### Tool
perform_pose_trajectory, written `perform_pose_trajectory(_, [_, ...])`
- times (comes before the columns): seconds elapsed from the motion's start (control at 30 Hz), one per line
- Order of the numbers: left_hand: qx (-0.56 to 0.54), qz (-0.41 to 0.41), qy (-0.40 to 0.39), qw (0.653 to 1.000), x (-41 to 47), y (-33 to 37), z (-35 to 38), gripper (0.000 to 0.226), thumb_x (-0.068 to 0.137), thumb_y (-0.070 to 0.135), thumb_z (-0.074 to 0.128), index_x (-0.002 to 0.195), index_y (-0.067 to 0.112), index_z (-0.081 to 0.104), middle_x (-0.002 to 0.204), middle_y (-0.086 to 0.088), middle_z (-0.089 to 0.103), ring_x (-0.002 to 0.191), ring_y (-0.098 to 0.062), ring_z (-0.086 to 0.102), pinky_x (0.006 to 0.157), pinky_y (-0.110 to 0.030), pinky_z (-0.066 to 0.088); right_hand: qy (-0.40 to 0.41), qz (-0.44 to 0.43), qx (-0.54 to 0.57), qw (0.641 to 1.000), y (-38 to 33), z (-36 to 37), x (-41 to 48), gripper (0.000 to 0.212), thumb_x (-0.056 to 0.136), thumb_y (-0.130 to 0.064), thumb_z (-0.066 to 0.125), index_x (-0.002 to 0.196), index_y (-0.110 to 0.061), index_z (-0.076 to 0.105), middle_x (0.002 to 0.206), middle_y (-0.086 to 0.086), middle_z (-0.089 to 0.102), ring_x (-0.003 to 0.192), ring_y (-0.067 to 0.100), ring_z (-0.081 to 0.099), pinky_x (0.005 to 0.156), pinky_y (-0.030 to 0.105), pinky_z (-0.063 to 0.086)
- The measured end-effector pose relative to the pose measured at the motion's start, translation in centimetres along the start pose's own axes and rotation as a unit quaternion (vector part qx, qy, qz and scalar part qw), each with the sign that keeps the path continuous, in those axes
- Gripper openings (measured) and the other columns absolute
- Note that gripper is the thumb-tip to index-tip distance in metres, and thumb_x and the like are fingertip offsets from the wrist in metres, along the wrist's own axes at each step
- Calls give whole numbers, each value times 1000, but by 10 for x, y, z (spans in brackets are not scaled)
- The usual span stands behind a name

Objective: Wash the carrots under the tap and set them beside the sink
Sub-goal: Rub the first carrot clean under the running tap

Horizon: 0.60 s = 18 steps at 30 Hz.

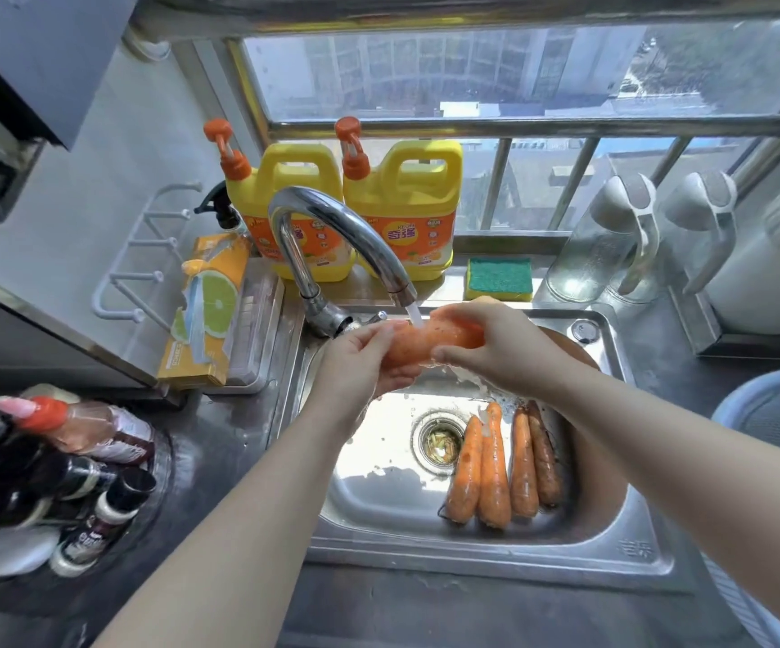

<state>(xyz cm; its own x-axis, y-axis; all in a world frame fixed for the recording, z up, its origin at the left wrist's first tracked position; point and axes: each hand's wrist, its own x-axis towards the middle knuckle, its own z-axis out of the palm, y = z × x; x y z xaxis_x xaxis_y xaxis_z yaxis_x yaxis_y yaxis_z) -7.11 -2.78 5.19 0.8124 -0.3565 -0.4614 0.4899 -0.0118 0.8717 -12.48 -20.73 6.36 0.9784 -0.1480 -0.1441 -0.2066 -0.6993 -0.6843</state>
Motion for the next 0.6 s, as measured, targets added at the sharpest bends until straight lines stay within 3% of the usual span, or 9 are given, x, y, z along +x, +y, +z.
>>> perform_pose_trajectory(0.1, [-1, 3, -50, 999, 0, -1, -2, 14, 98, 9, 61, 111, 13, 66, 87, -12, 74, 72, -21, 73, 73, -29, 63, 3, 14, 28, 1000, 3, -4, 0, 48, 79, -44, 81, 121, -24, 70, 109, -2, 68, 100, 15, 63, 87, 29, 49])
perform_pose_trajectory(0.2, [51, 39, -34, 997, 1, 0, 1, 29, 90, 7, 73, 117, 11, 64, 90, -11, 74, 72, -20, 72, 70, -29, 61, 41, 30, 63, 997, 1, 1, 0, 50, 72, -57, 81, 109, -26, 72, 95, -9, 71, 88, 7, 65, 77, 24, 51])
perform_pose_trajectory(0.33, [43, 33, 37, 998, 2, 2, 0, 12, 100, 19, 62, 101, 14, 72, 80, -13, 72, 57, -19, 68, 55, -25, 58, -37, 19, 53, 998, -2, -5, 0, 43, 82, -36, 81, 121, -25, 69, 89, -14, 67, 73, -2, 61, 60, 10, 41])
perform_pose_trajectory(0.43, [53, 34, 3, 998, 3, 4, 0, 12, 100, 20, 61, 104, 14, 70, 80, -12, 75, 65, -20, 71, 61, -26, 61, -9, 31, 104, 994, -3, -4, 1, 38, 80, -36, 83, 113, -23, 72, 88, -8, 72, 76, 7, 67, 69, 23, 53])
perform_pose_trajectory(0.5, [68, 45, -28, 996, 2, 4, -1, 11, 97, 12, 64, 107, 18, 67, 85, -10, 75, 72, -19, 72, 68, -28, 62, 13, 48, 143, 989, -2, -2, 2, 33, 77, -39, 85, 103, -22, 74, 86, -6, 75, 73, 4, 67, 70, 24, 53])
perform_pose_trajectory(0.6, [86, 48, -25, 995, 1, 1, -5, 24, 94, 5, 68, 116, 16, 66, 90, -11, 75, 74, -19, 73, 71, -30, 61, -44, 65, 158, 984, 0, -4, 3, 30, 82, -34, 82, 109, -25, 70, 87, -4, 73, 69, 4, 64, 71, 29, 55])
